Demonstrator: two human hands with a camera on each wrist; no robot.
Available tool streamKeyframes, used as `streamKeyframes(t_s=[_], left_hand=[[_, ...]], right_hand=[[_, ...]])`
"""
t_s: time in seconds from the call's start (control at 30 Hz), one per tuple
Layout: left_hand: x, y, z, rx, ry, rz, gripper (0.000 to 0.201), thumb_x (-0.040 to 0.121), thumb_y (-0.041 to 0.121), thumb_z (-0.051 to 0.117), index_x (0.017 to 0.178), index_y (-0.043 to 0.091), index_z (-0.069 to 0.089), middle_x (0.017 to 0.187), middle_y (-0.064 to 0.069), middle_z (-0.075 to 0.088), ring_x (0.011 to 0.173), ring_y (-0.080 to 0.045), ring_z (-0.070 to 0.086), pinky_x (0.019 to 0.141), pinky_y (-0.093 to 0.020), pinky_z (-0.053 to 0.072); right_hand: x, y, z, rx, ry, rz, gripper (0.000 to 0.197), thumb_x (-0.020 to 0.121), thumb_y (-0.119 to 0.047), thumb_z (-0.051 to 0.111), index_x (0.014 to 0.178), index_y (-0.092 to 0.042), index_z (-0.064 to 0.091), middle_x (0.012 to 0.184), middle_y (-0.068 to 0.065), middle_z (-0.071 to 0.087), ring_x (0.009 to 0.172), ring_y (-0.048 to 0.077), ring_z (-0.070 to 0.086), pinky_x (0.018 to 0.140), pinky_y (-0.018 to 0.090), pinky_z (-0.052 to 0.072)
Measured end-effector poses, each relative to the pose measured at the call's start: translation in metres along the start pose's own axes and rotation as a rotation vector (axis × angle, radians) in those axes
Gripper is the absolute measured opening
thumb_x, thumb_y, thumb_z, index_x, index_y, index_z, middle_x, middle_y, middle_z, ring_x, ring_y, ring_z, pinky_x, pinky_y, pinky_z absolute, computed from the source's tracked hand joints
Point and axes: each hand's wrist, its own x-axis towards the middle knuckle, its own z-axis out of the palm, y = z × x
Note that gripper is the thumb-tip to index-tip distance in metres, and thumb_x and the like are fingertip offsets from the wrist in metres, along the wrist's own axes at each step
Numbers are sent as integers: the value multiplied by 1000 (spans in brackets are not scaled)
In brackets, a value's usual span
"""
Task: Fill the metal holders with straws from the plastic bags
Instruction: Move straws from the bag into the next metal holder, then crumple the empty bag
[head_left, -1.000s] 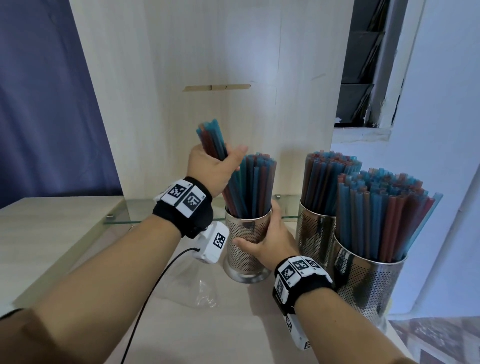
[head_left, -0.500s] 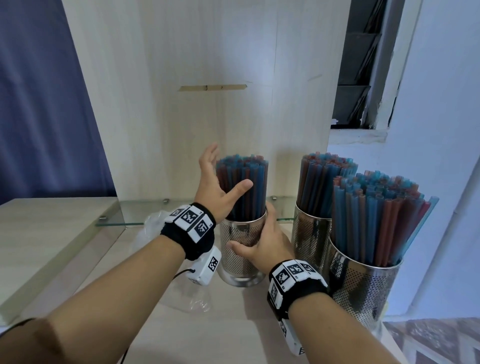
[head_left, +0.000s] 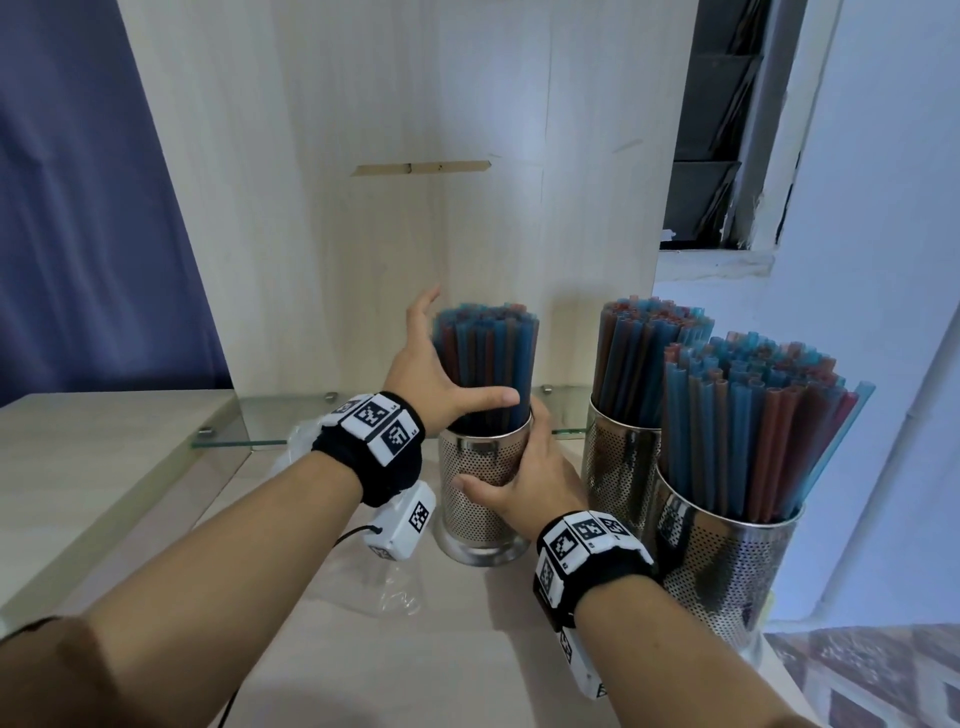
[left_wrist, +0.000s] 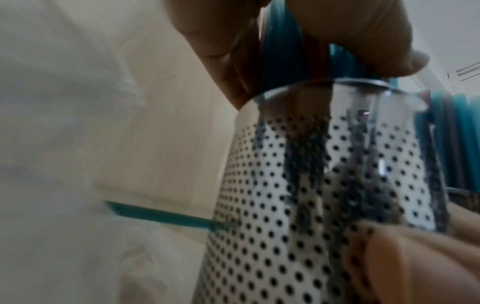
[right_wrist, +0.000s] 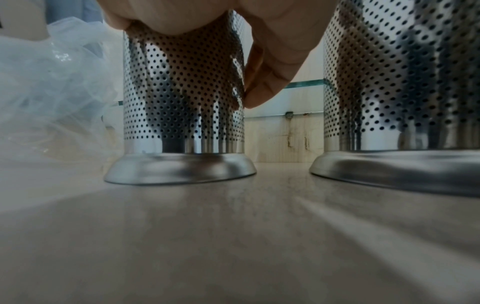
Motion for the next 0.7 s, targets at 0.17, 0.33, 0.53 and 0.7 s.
streamKeyframes(t_s=[0.17, 0.33, 0.53, 0.7], left_hand=[[-8, -10, -20, 93, 51, -1, 128, 48, 84, 69, 150, 33, 11, 134, -4, 56, 122, -15, 53, 103, -40, 44], [-33, -45, -53, 607, 44, -18, 119, 55, 101, 28, 149, 29, 25, 150, -5, 37, 138, -26, 31, 113, -52, 27], [-79, -87, -68, 802, -215, -256, 136, 32, 105, 40, 149, 47, 1, 162, -6, 8, 148, -30, 10, 116, -56, 19], [-99, -99, -63, 714, -386, -271, 146, 27, 86, 72, 148, 45, 1, 153, 0, 26, 140, -25, 27, 113, -45, 32]], right_hand=[[0, 1, 1, 22, -2, 7, 119, 62, -58, 85, 147, -38, 5, 141, -4, 50, 121, 18, 56, 95, 32, 48], [0, -1, -1, 6, -18, 21, 119, 64, -56, 85, 149, -34, 5, 142, -3, 49, 122, 19, 56, 96, 33, 47], [0, -3, -1, 11, -32, 45, 120, 64, -58, 84, 151, -35, 3, 145, -2, 49, 123, 22, 56, 100, 36, 47], [-2, -3, 1, 71, -14, 78, 117, 61, -56, 86, 147, -41, 9, 142, -6, 53, 120, 21, 58, 101, 40, 49]])
